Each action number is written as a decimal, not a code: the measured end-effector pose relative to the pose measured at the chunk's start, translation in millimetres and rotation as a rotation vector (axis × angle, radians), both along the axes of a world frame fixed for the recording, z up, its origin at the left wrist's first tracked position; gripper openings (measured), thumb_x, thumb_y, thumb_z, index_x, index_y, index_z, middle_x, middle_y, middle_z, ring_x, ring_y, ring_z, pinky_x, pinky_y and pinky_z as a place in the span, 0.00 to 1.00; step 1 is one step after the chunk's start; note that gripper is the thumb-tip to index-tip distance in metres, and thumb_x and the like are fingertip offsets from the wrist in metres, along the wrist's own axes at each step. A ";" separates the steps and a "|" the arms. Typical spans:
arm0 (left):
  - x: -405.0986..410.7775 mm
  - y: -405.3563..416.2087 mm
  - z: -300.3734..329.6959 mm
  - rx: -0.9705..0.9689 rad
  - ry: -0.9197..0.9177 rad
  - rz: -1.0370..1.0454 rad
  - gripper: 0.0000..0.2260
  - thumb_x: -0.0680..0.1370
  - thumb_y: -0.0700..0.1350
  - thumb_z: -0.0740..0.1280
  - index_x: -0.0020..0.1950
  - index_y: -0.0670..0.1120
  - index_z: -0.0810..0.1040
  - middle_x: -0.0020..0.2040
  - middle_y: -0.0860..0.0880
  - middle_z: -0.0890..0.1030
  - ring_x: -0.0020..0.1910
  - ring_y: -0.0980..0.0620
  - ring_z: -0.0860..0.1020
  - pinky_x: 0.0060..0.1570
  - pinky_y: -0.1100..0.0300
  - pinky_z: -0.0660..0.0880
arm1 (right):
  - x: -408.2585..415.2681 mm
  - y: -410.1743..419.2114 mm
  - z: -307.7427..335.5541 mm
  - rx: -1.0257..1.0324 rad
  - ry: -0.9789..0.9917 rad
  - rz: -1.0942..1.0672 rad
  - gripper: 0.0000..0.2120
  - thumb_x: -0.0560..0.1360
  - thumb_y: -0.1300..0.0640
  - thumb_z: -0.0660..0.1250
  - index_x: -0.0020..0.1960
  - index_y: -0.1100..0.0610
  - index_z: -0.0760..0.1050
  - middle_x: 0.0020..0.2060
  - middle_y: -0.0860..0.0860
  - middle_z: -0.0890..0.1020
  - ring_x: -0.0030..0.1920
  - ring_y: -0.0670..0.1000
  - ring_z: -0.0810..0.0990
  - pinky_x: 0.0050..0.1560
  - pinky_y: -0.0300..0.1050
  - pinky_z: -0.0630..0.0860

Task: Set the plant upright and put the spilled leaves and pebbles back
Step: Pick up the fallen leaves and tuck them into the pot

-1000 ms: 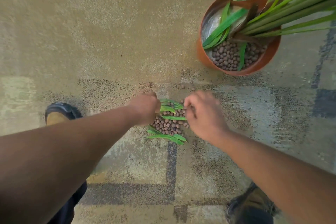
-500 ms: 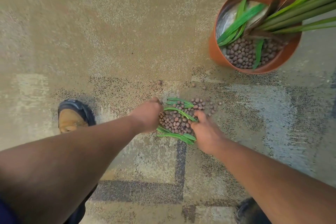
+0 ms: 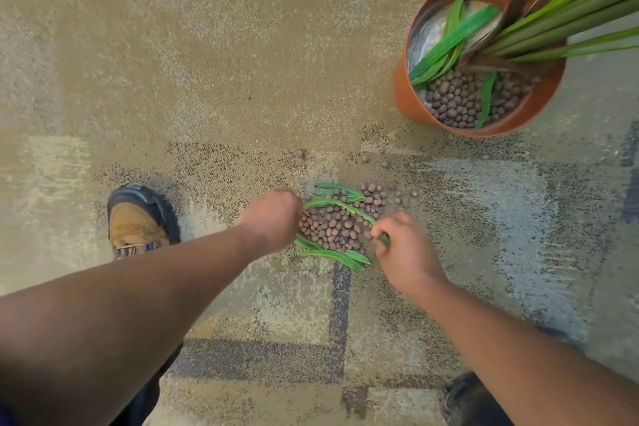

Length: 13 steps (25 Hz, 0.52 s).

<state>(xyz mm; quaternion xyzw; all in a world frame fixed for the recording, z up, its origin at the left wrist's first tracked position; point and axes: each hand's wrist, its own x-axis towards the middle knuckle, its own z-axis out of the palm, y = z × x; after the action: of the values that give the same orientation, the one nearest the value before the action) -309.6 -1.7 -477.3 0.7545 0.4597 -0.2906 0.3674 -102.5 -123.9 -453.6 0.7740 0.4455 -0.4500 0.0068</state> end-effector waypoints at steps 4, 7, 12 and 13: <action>6.1 18.0 22.2 0.011 -0.060 0.149 0.09 0.80 0.37 0.68 0.45 0.48 0.83 0.44 0.50 0.84 0.39 0.55 0.83 0.32 0.69 0.77 | 20.8 5.5 19.9 -0.006 0.058 -0.244 0.12 0.77 0.66 0.71 0.41 0.50 0.76 0.45 0.44 0.80 0.42 0.44 0.80 0.39 0.34 0.80; 34.2 35.7 55.1 -0.093 -0.259 0.416 0.11 0.78 0.36 0.72 0.41 0.51 0.82 0.40 0.52 0.83 0.34 0.62 0.81 0.30 0.72 0.76 | 38.8 17.4 38.3 0.109 0.160 -0.548 0.12 0.77 0.67 0.71 0.44 0.51 0.76 0.41 0.49 0.80 0.34 0.39 0.78 0.29 0.32 0.74; 109.0 62.6 101.3 -0.149 -0.612 0.657 0.09 0.79 0.37 0.72 0.48 0.52 0.84 0.41 0.53 0.82 0.28 0.65 0.78 0.26 0.71 0.73 | 79.3 64.3 70.7 0.583 0.108 -0.857 0.14 0.80 0.65 0.68 0.48 0.45 0.75 0.43 0.45 0.80 0.37 0.38 0.78 0.35 0.33 0.76; 125.3 67.7 104.7 -0.104 -0.645 0.662 0.08 0.79 0.38 0.71 0.50 0.51 0.84 0.42 0.56 0.82 0.30 0.66 0.78 0.28 0.71 0.74 | 87.4 74.1 72.5 0.604 0.094 -0.913 0.13 0.80 0.64 0.68 0.49 0.45 0.76 0.43 0.46 0.80 0.36 0.40 0.78 0.34 0.34 0.75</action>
<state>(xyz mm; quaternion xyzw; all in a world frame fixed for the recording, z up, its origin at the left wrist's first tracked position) -184.3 66.0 -372.5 0.5997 0.5228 0.0692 0.6019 -15.0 -49.8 -381.1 0.8353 0.1735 -0.2935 -0.4313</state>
